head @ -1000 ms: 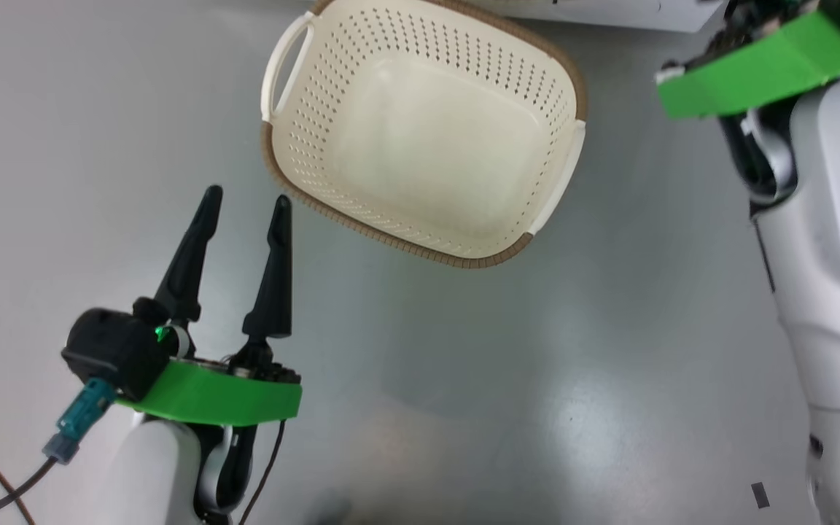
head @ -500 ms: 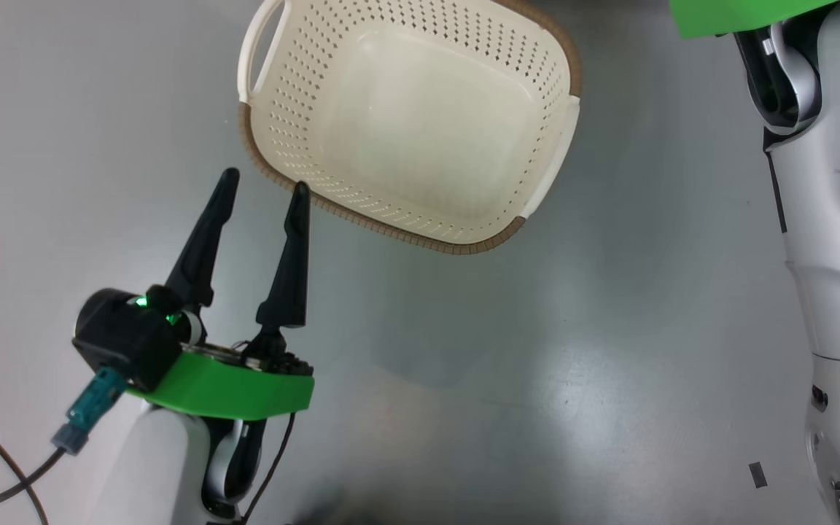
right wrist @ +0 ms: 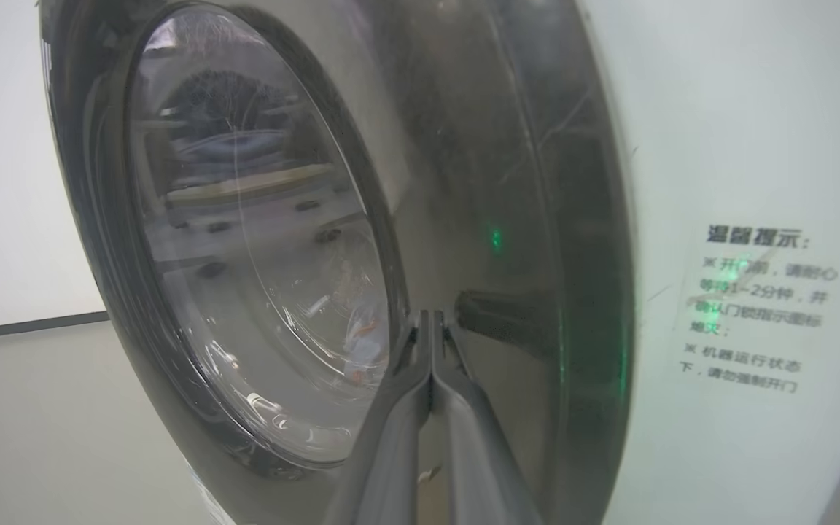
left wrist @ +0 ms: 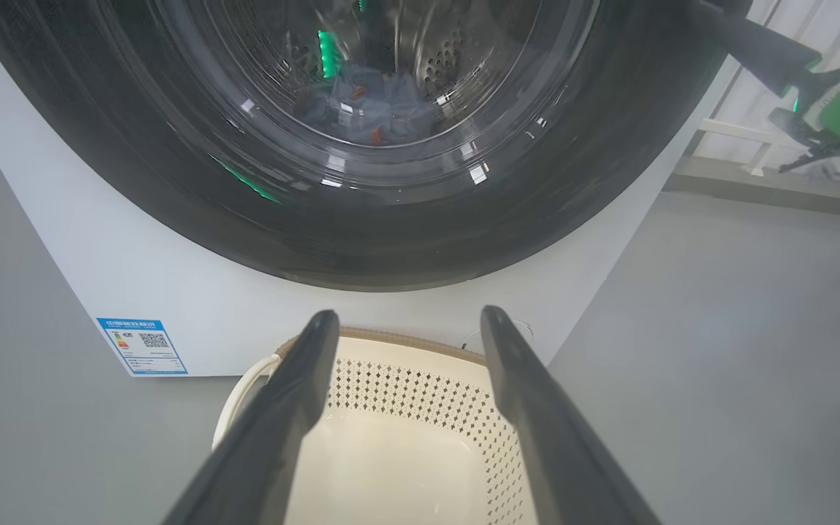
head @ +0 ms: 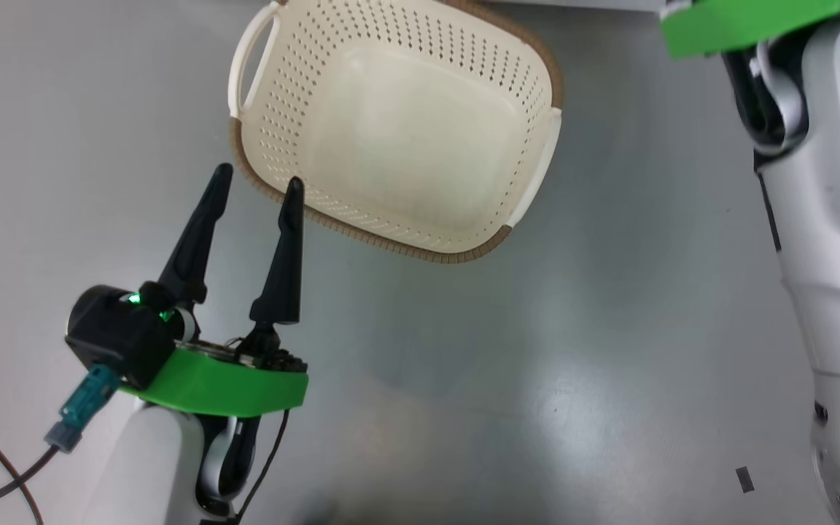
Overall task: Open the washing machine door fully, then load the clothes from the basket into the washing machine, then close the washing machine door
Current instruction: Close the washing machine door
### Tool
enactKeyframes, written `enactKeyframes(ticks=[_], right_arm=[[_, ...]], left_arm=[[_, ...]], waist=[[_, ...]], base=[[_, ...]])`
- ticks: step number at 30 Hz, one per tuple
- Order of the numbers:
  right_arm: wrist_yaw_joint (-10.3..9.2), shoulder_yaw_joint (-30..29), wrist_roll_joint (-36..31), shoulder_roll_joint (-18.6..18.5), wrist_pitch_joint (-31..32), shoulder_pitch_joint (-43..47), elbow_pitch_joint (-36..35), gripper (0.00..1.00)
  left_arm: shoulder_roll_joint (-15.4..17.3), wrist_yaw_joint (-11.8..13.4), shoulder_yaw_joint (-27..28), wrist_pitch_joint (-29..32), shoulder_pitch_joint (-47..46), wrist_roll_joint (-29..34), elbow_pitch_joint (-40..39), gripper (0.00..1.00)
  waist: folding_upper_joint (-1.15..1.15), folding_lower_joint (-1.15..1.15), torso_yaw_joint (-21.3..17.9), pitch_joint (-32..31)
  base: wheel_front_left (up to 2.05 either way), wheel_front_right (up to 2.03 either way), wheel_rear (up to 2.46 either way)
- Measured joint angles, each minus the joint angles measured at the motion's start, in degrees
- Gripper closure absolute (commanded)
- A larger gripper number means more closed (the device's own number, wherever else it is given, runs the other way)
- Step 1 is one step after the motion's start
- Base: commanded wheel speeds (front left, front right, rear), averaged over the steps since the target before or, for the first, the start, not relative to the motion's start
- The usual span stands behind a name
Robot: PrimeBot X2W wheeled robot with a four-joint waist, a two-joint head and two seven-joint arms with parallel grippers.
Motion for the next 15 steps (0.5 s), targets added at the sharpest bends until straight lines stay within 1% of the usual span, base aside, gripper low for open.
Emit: enactKeyframes(ticks=[2,6,7,12,15], right_arm=[[-0.01,0.3,1.2,-0.3,0.0,0.9,-0.2,1.00],[-0.03,1.8,3.1,-0.4,0.0,6.1,-2.4,1.00],[-0.03,1.8,3.1,-0.4,0.0,6.1,-2.4,1.00],[-0.03,2.4,6.1,-0.5,0.0,12.0,-3.8,1.00],[-0.03,2.6,6.1,-0.4,0.0,16.1,-4.4,1.00]], left_arm=[[0.0,0.0,0.1,0.0,0.0,0.0,0.1,0.00],[0.0,0.0,0.9,0.0,0.2,0.0,0.5,0.00],[0.0,0.0,0.9,0.0,0.2,0.0,0.5,0.00],[0.0,0.0,2.0,0.0,1.2,0.0,1.0,0.00],[0.0,0.0,3.0,0.0,2.3,0.0,1.4,0.00]], waist=[[0.00,0.00,0.0,-0.4],[0.00,0.00,-0.2,-2.6],[0.00,0.00,-0.2,-2.6],[0.00,0.00,-0.6,-5.4],[0.00,0.00,-0.9,-7.4]], base=[[0.00,0.00,0.00],[0.00,0.00,0.00],[0.00,0.00,0.00],[0.00,0.00,0.00],[0.00,0.00,0.00]])
